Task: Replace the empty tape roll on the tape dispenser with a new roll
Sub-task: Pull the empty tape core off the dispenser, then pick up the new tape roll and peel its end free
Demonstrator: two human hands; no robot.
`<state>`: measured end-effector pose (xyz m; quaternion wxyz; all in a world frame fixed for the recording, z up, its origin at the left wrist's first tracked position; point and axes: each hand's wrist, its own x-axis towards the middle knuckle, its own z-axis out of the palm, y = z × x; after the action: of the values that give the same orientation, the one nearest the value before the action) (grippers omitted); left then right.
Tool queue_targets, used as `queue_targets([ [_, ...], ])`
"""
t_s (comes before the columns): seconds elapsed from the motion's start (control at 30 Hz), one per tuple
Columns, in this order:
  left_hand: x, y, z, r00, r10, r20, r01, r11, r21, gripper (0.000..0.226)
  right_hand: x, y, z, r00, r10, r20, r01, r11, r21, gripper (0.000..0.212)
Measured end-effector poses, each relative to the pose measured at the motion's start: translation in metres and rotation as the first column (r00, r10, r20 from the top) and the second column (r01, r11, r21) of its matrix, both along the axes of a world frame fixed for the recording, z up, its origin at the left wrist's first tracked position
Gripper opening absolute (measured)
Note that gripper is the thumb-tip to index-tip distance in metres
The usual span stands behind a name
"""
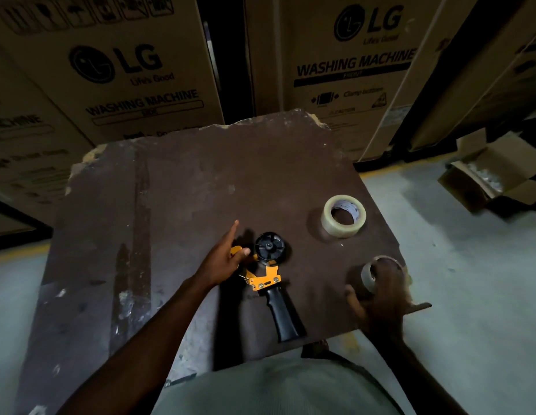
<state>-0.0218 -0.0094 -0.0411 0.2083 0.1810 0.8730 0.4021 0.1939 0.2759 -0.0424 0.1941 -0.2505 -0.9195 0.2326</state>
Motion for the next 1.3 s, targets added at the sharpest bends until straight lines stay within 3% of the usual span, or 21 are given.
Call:
queue_targets([
  [0.1, 0.002, 0.001, 0.001, 0.999, 0.037, 0.021, -0.037, 0.999, -0.002, 0.078, -0.014, -0.055, 0.006, 0.971, 0.173, 0.162, -0.087, 0.896, -0.435, 0.054],
  [0.2, 0.004, 0.001, 0.001, 0.998, 0.06, 0.036, -0.06, 0.998, -0.001, 0.078, -0.037, -0.089, 0.004, 0.854, 0.337, 0.397, -0.047, 0.81, -0.585, 0.043],
  [0.3, 0.005, 0.002, 0.0, 0.995, 0.084, 0.054, -0.084, 0.996, 0.001, 0.079, -0.059, -0.102, -0.004, 0.782, 0.435, 0.447, -0.01, 0.725, -0.689, 0.053],
  [0.33, 0.005, 0.002, 0.0, 0.994, 0.093, 0.061, -0.093, 0.996, -0.001, 0.08, -0.065, -0.104, -0.009, 0.778, 0.445, 0.443, 0.057, 0.652, -0.756, 0.053],
  [0.47, 0.005, 0.001, -0.003, 0.987, 0.128, 0.095, -0.13, 0.991, 0.015, 0.081, -0.08, -0.115, -0.002, 0.797, 0.465, 0.386, 0.345, 0.175, -0.922, 0.021],
  [0.57, 0.008, 0.0, -0.005, 0.98, 0.162, 0.116, -0.167, 0.985, 0.037, 0.082, -0.082, -0.116, 0.002, 0.738, 0.55, 0.391, 0.462, 0.01, -0.887, 0.018],
  [0.67, 0.01, 0.001, -0.005, 0.975, 0.18, 0.128, -0.188, 0.981, 0.053, 0.081, -0.085, -0.113, -0.004, 0.744, 0.568, 0.351, 0.505, -0.135, -0.852, 0.017],
  [0.77, 0.013, 0.001, -0.003, 0.972, 0.193, 0.132, -0.202, 0.978, 0.056, 0.08, -0.087, -0.113, -0.005, 0.745, 0.578, 0.332, 0.504, -0.161, -0.849, 0.02],
  [1.0, 0.016, 0.005, 0.006, 0.968, 0.222, 0.121, -0.233, 0.968, 0.093, 0.077, -0.088, -0.114, 0.009, 0.763, 0.533, 0.366, 0.476, -0.079, -0.876, 0.015],
  [1.3, -0.026, 0.017, 0.091, 0.942, 0.327, -0.074, -0.293, 0.91, 0.292, 0.067, -0.144, -0.107, 0.077, 0.872, 0.466, 0.152, 0.171, 0.001, -0.985, 0.017],
])
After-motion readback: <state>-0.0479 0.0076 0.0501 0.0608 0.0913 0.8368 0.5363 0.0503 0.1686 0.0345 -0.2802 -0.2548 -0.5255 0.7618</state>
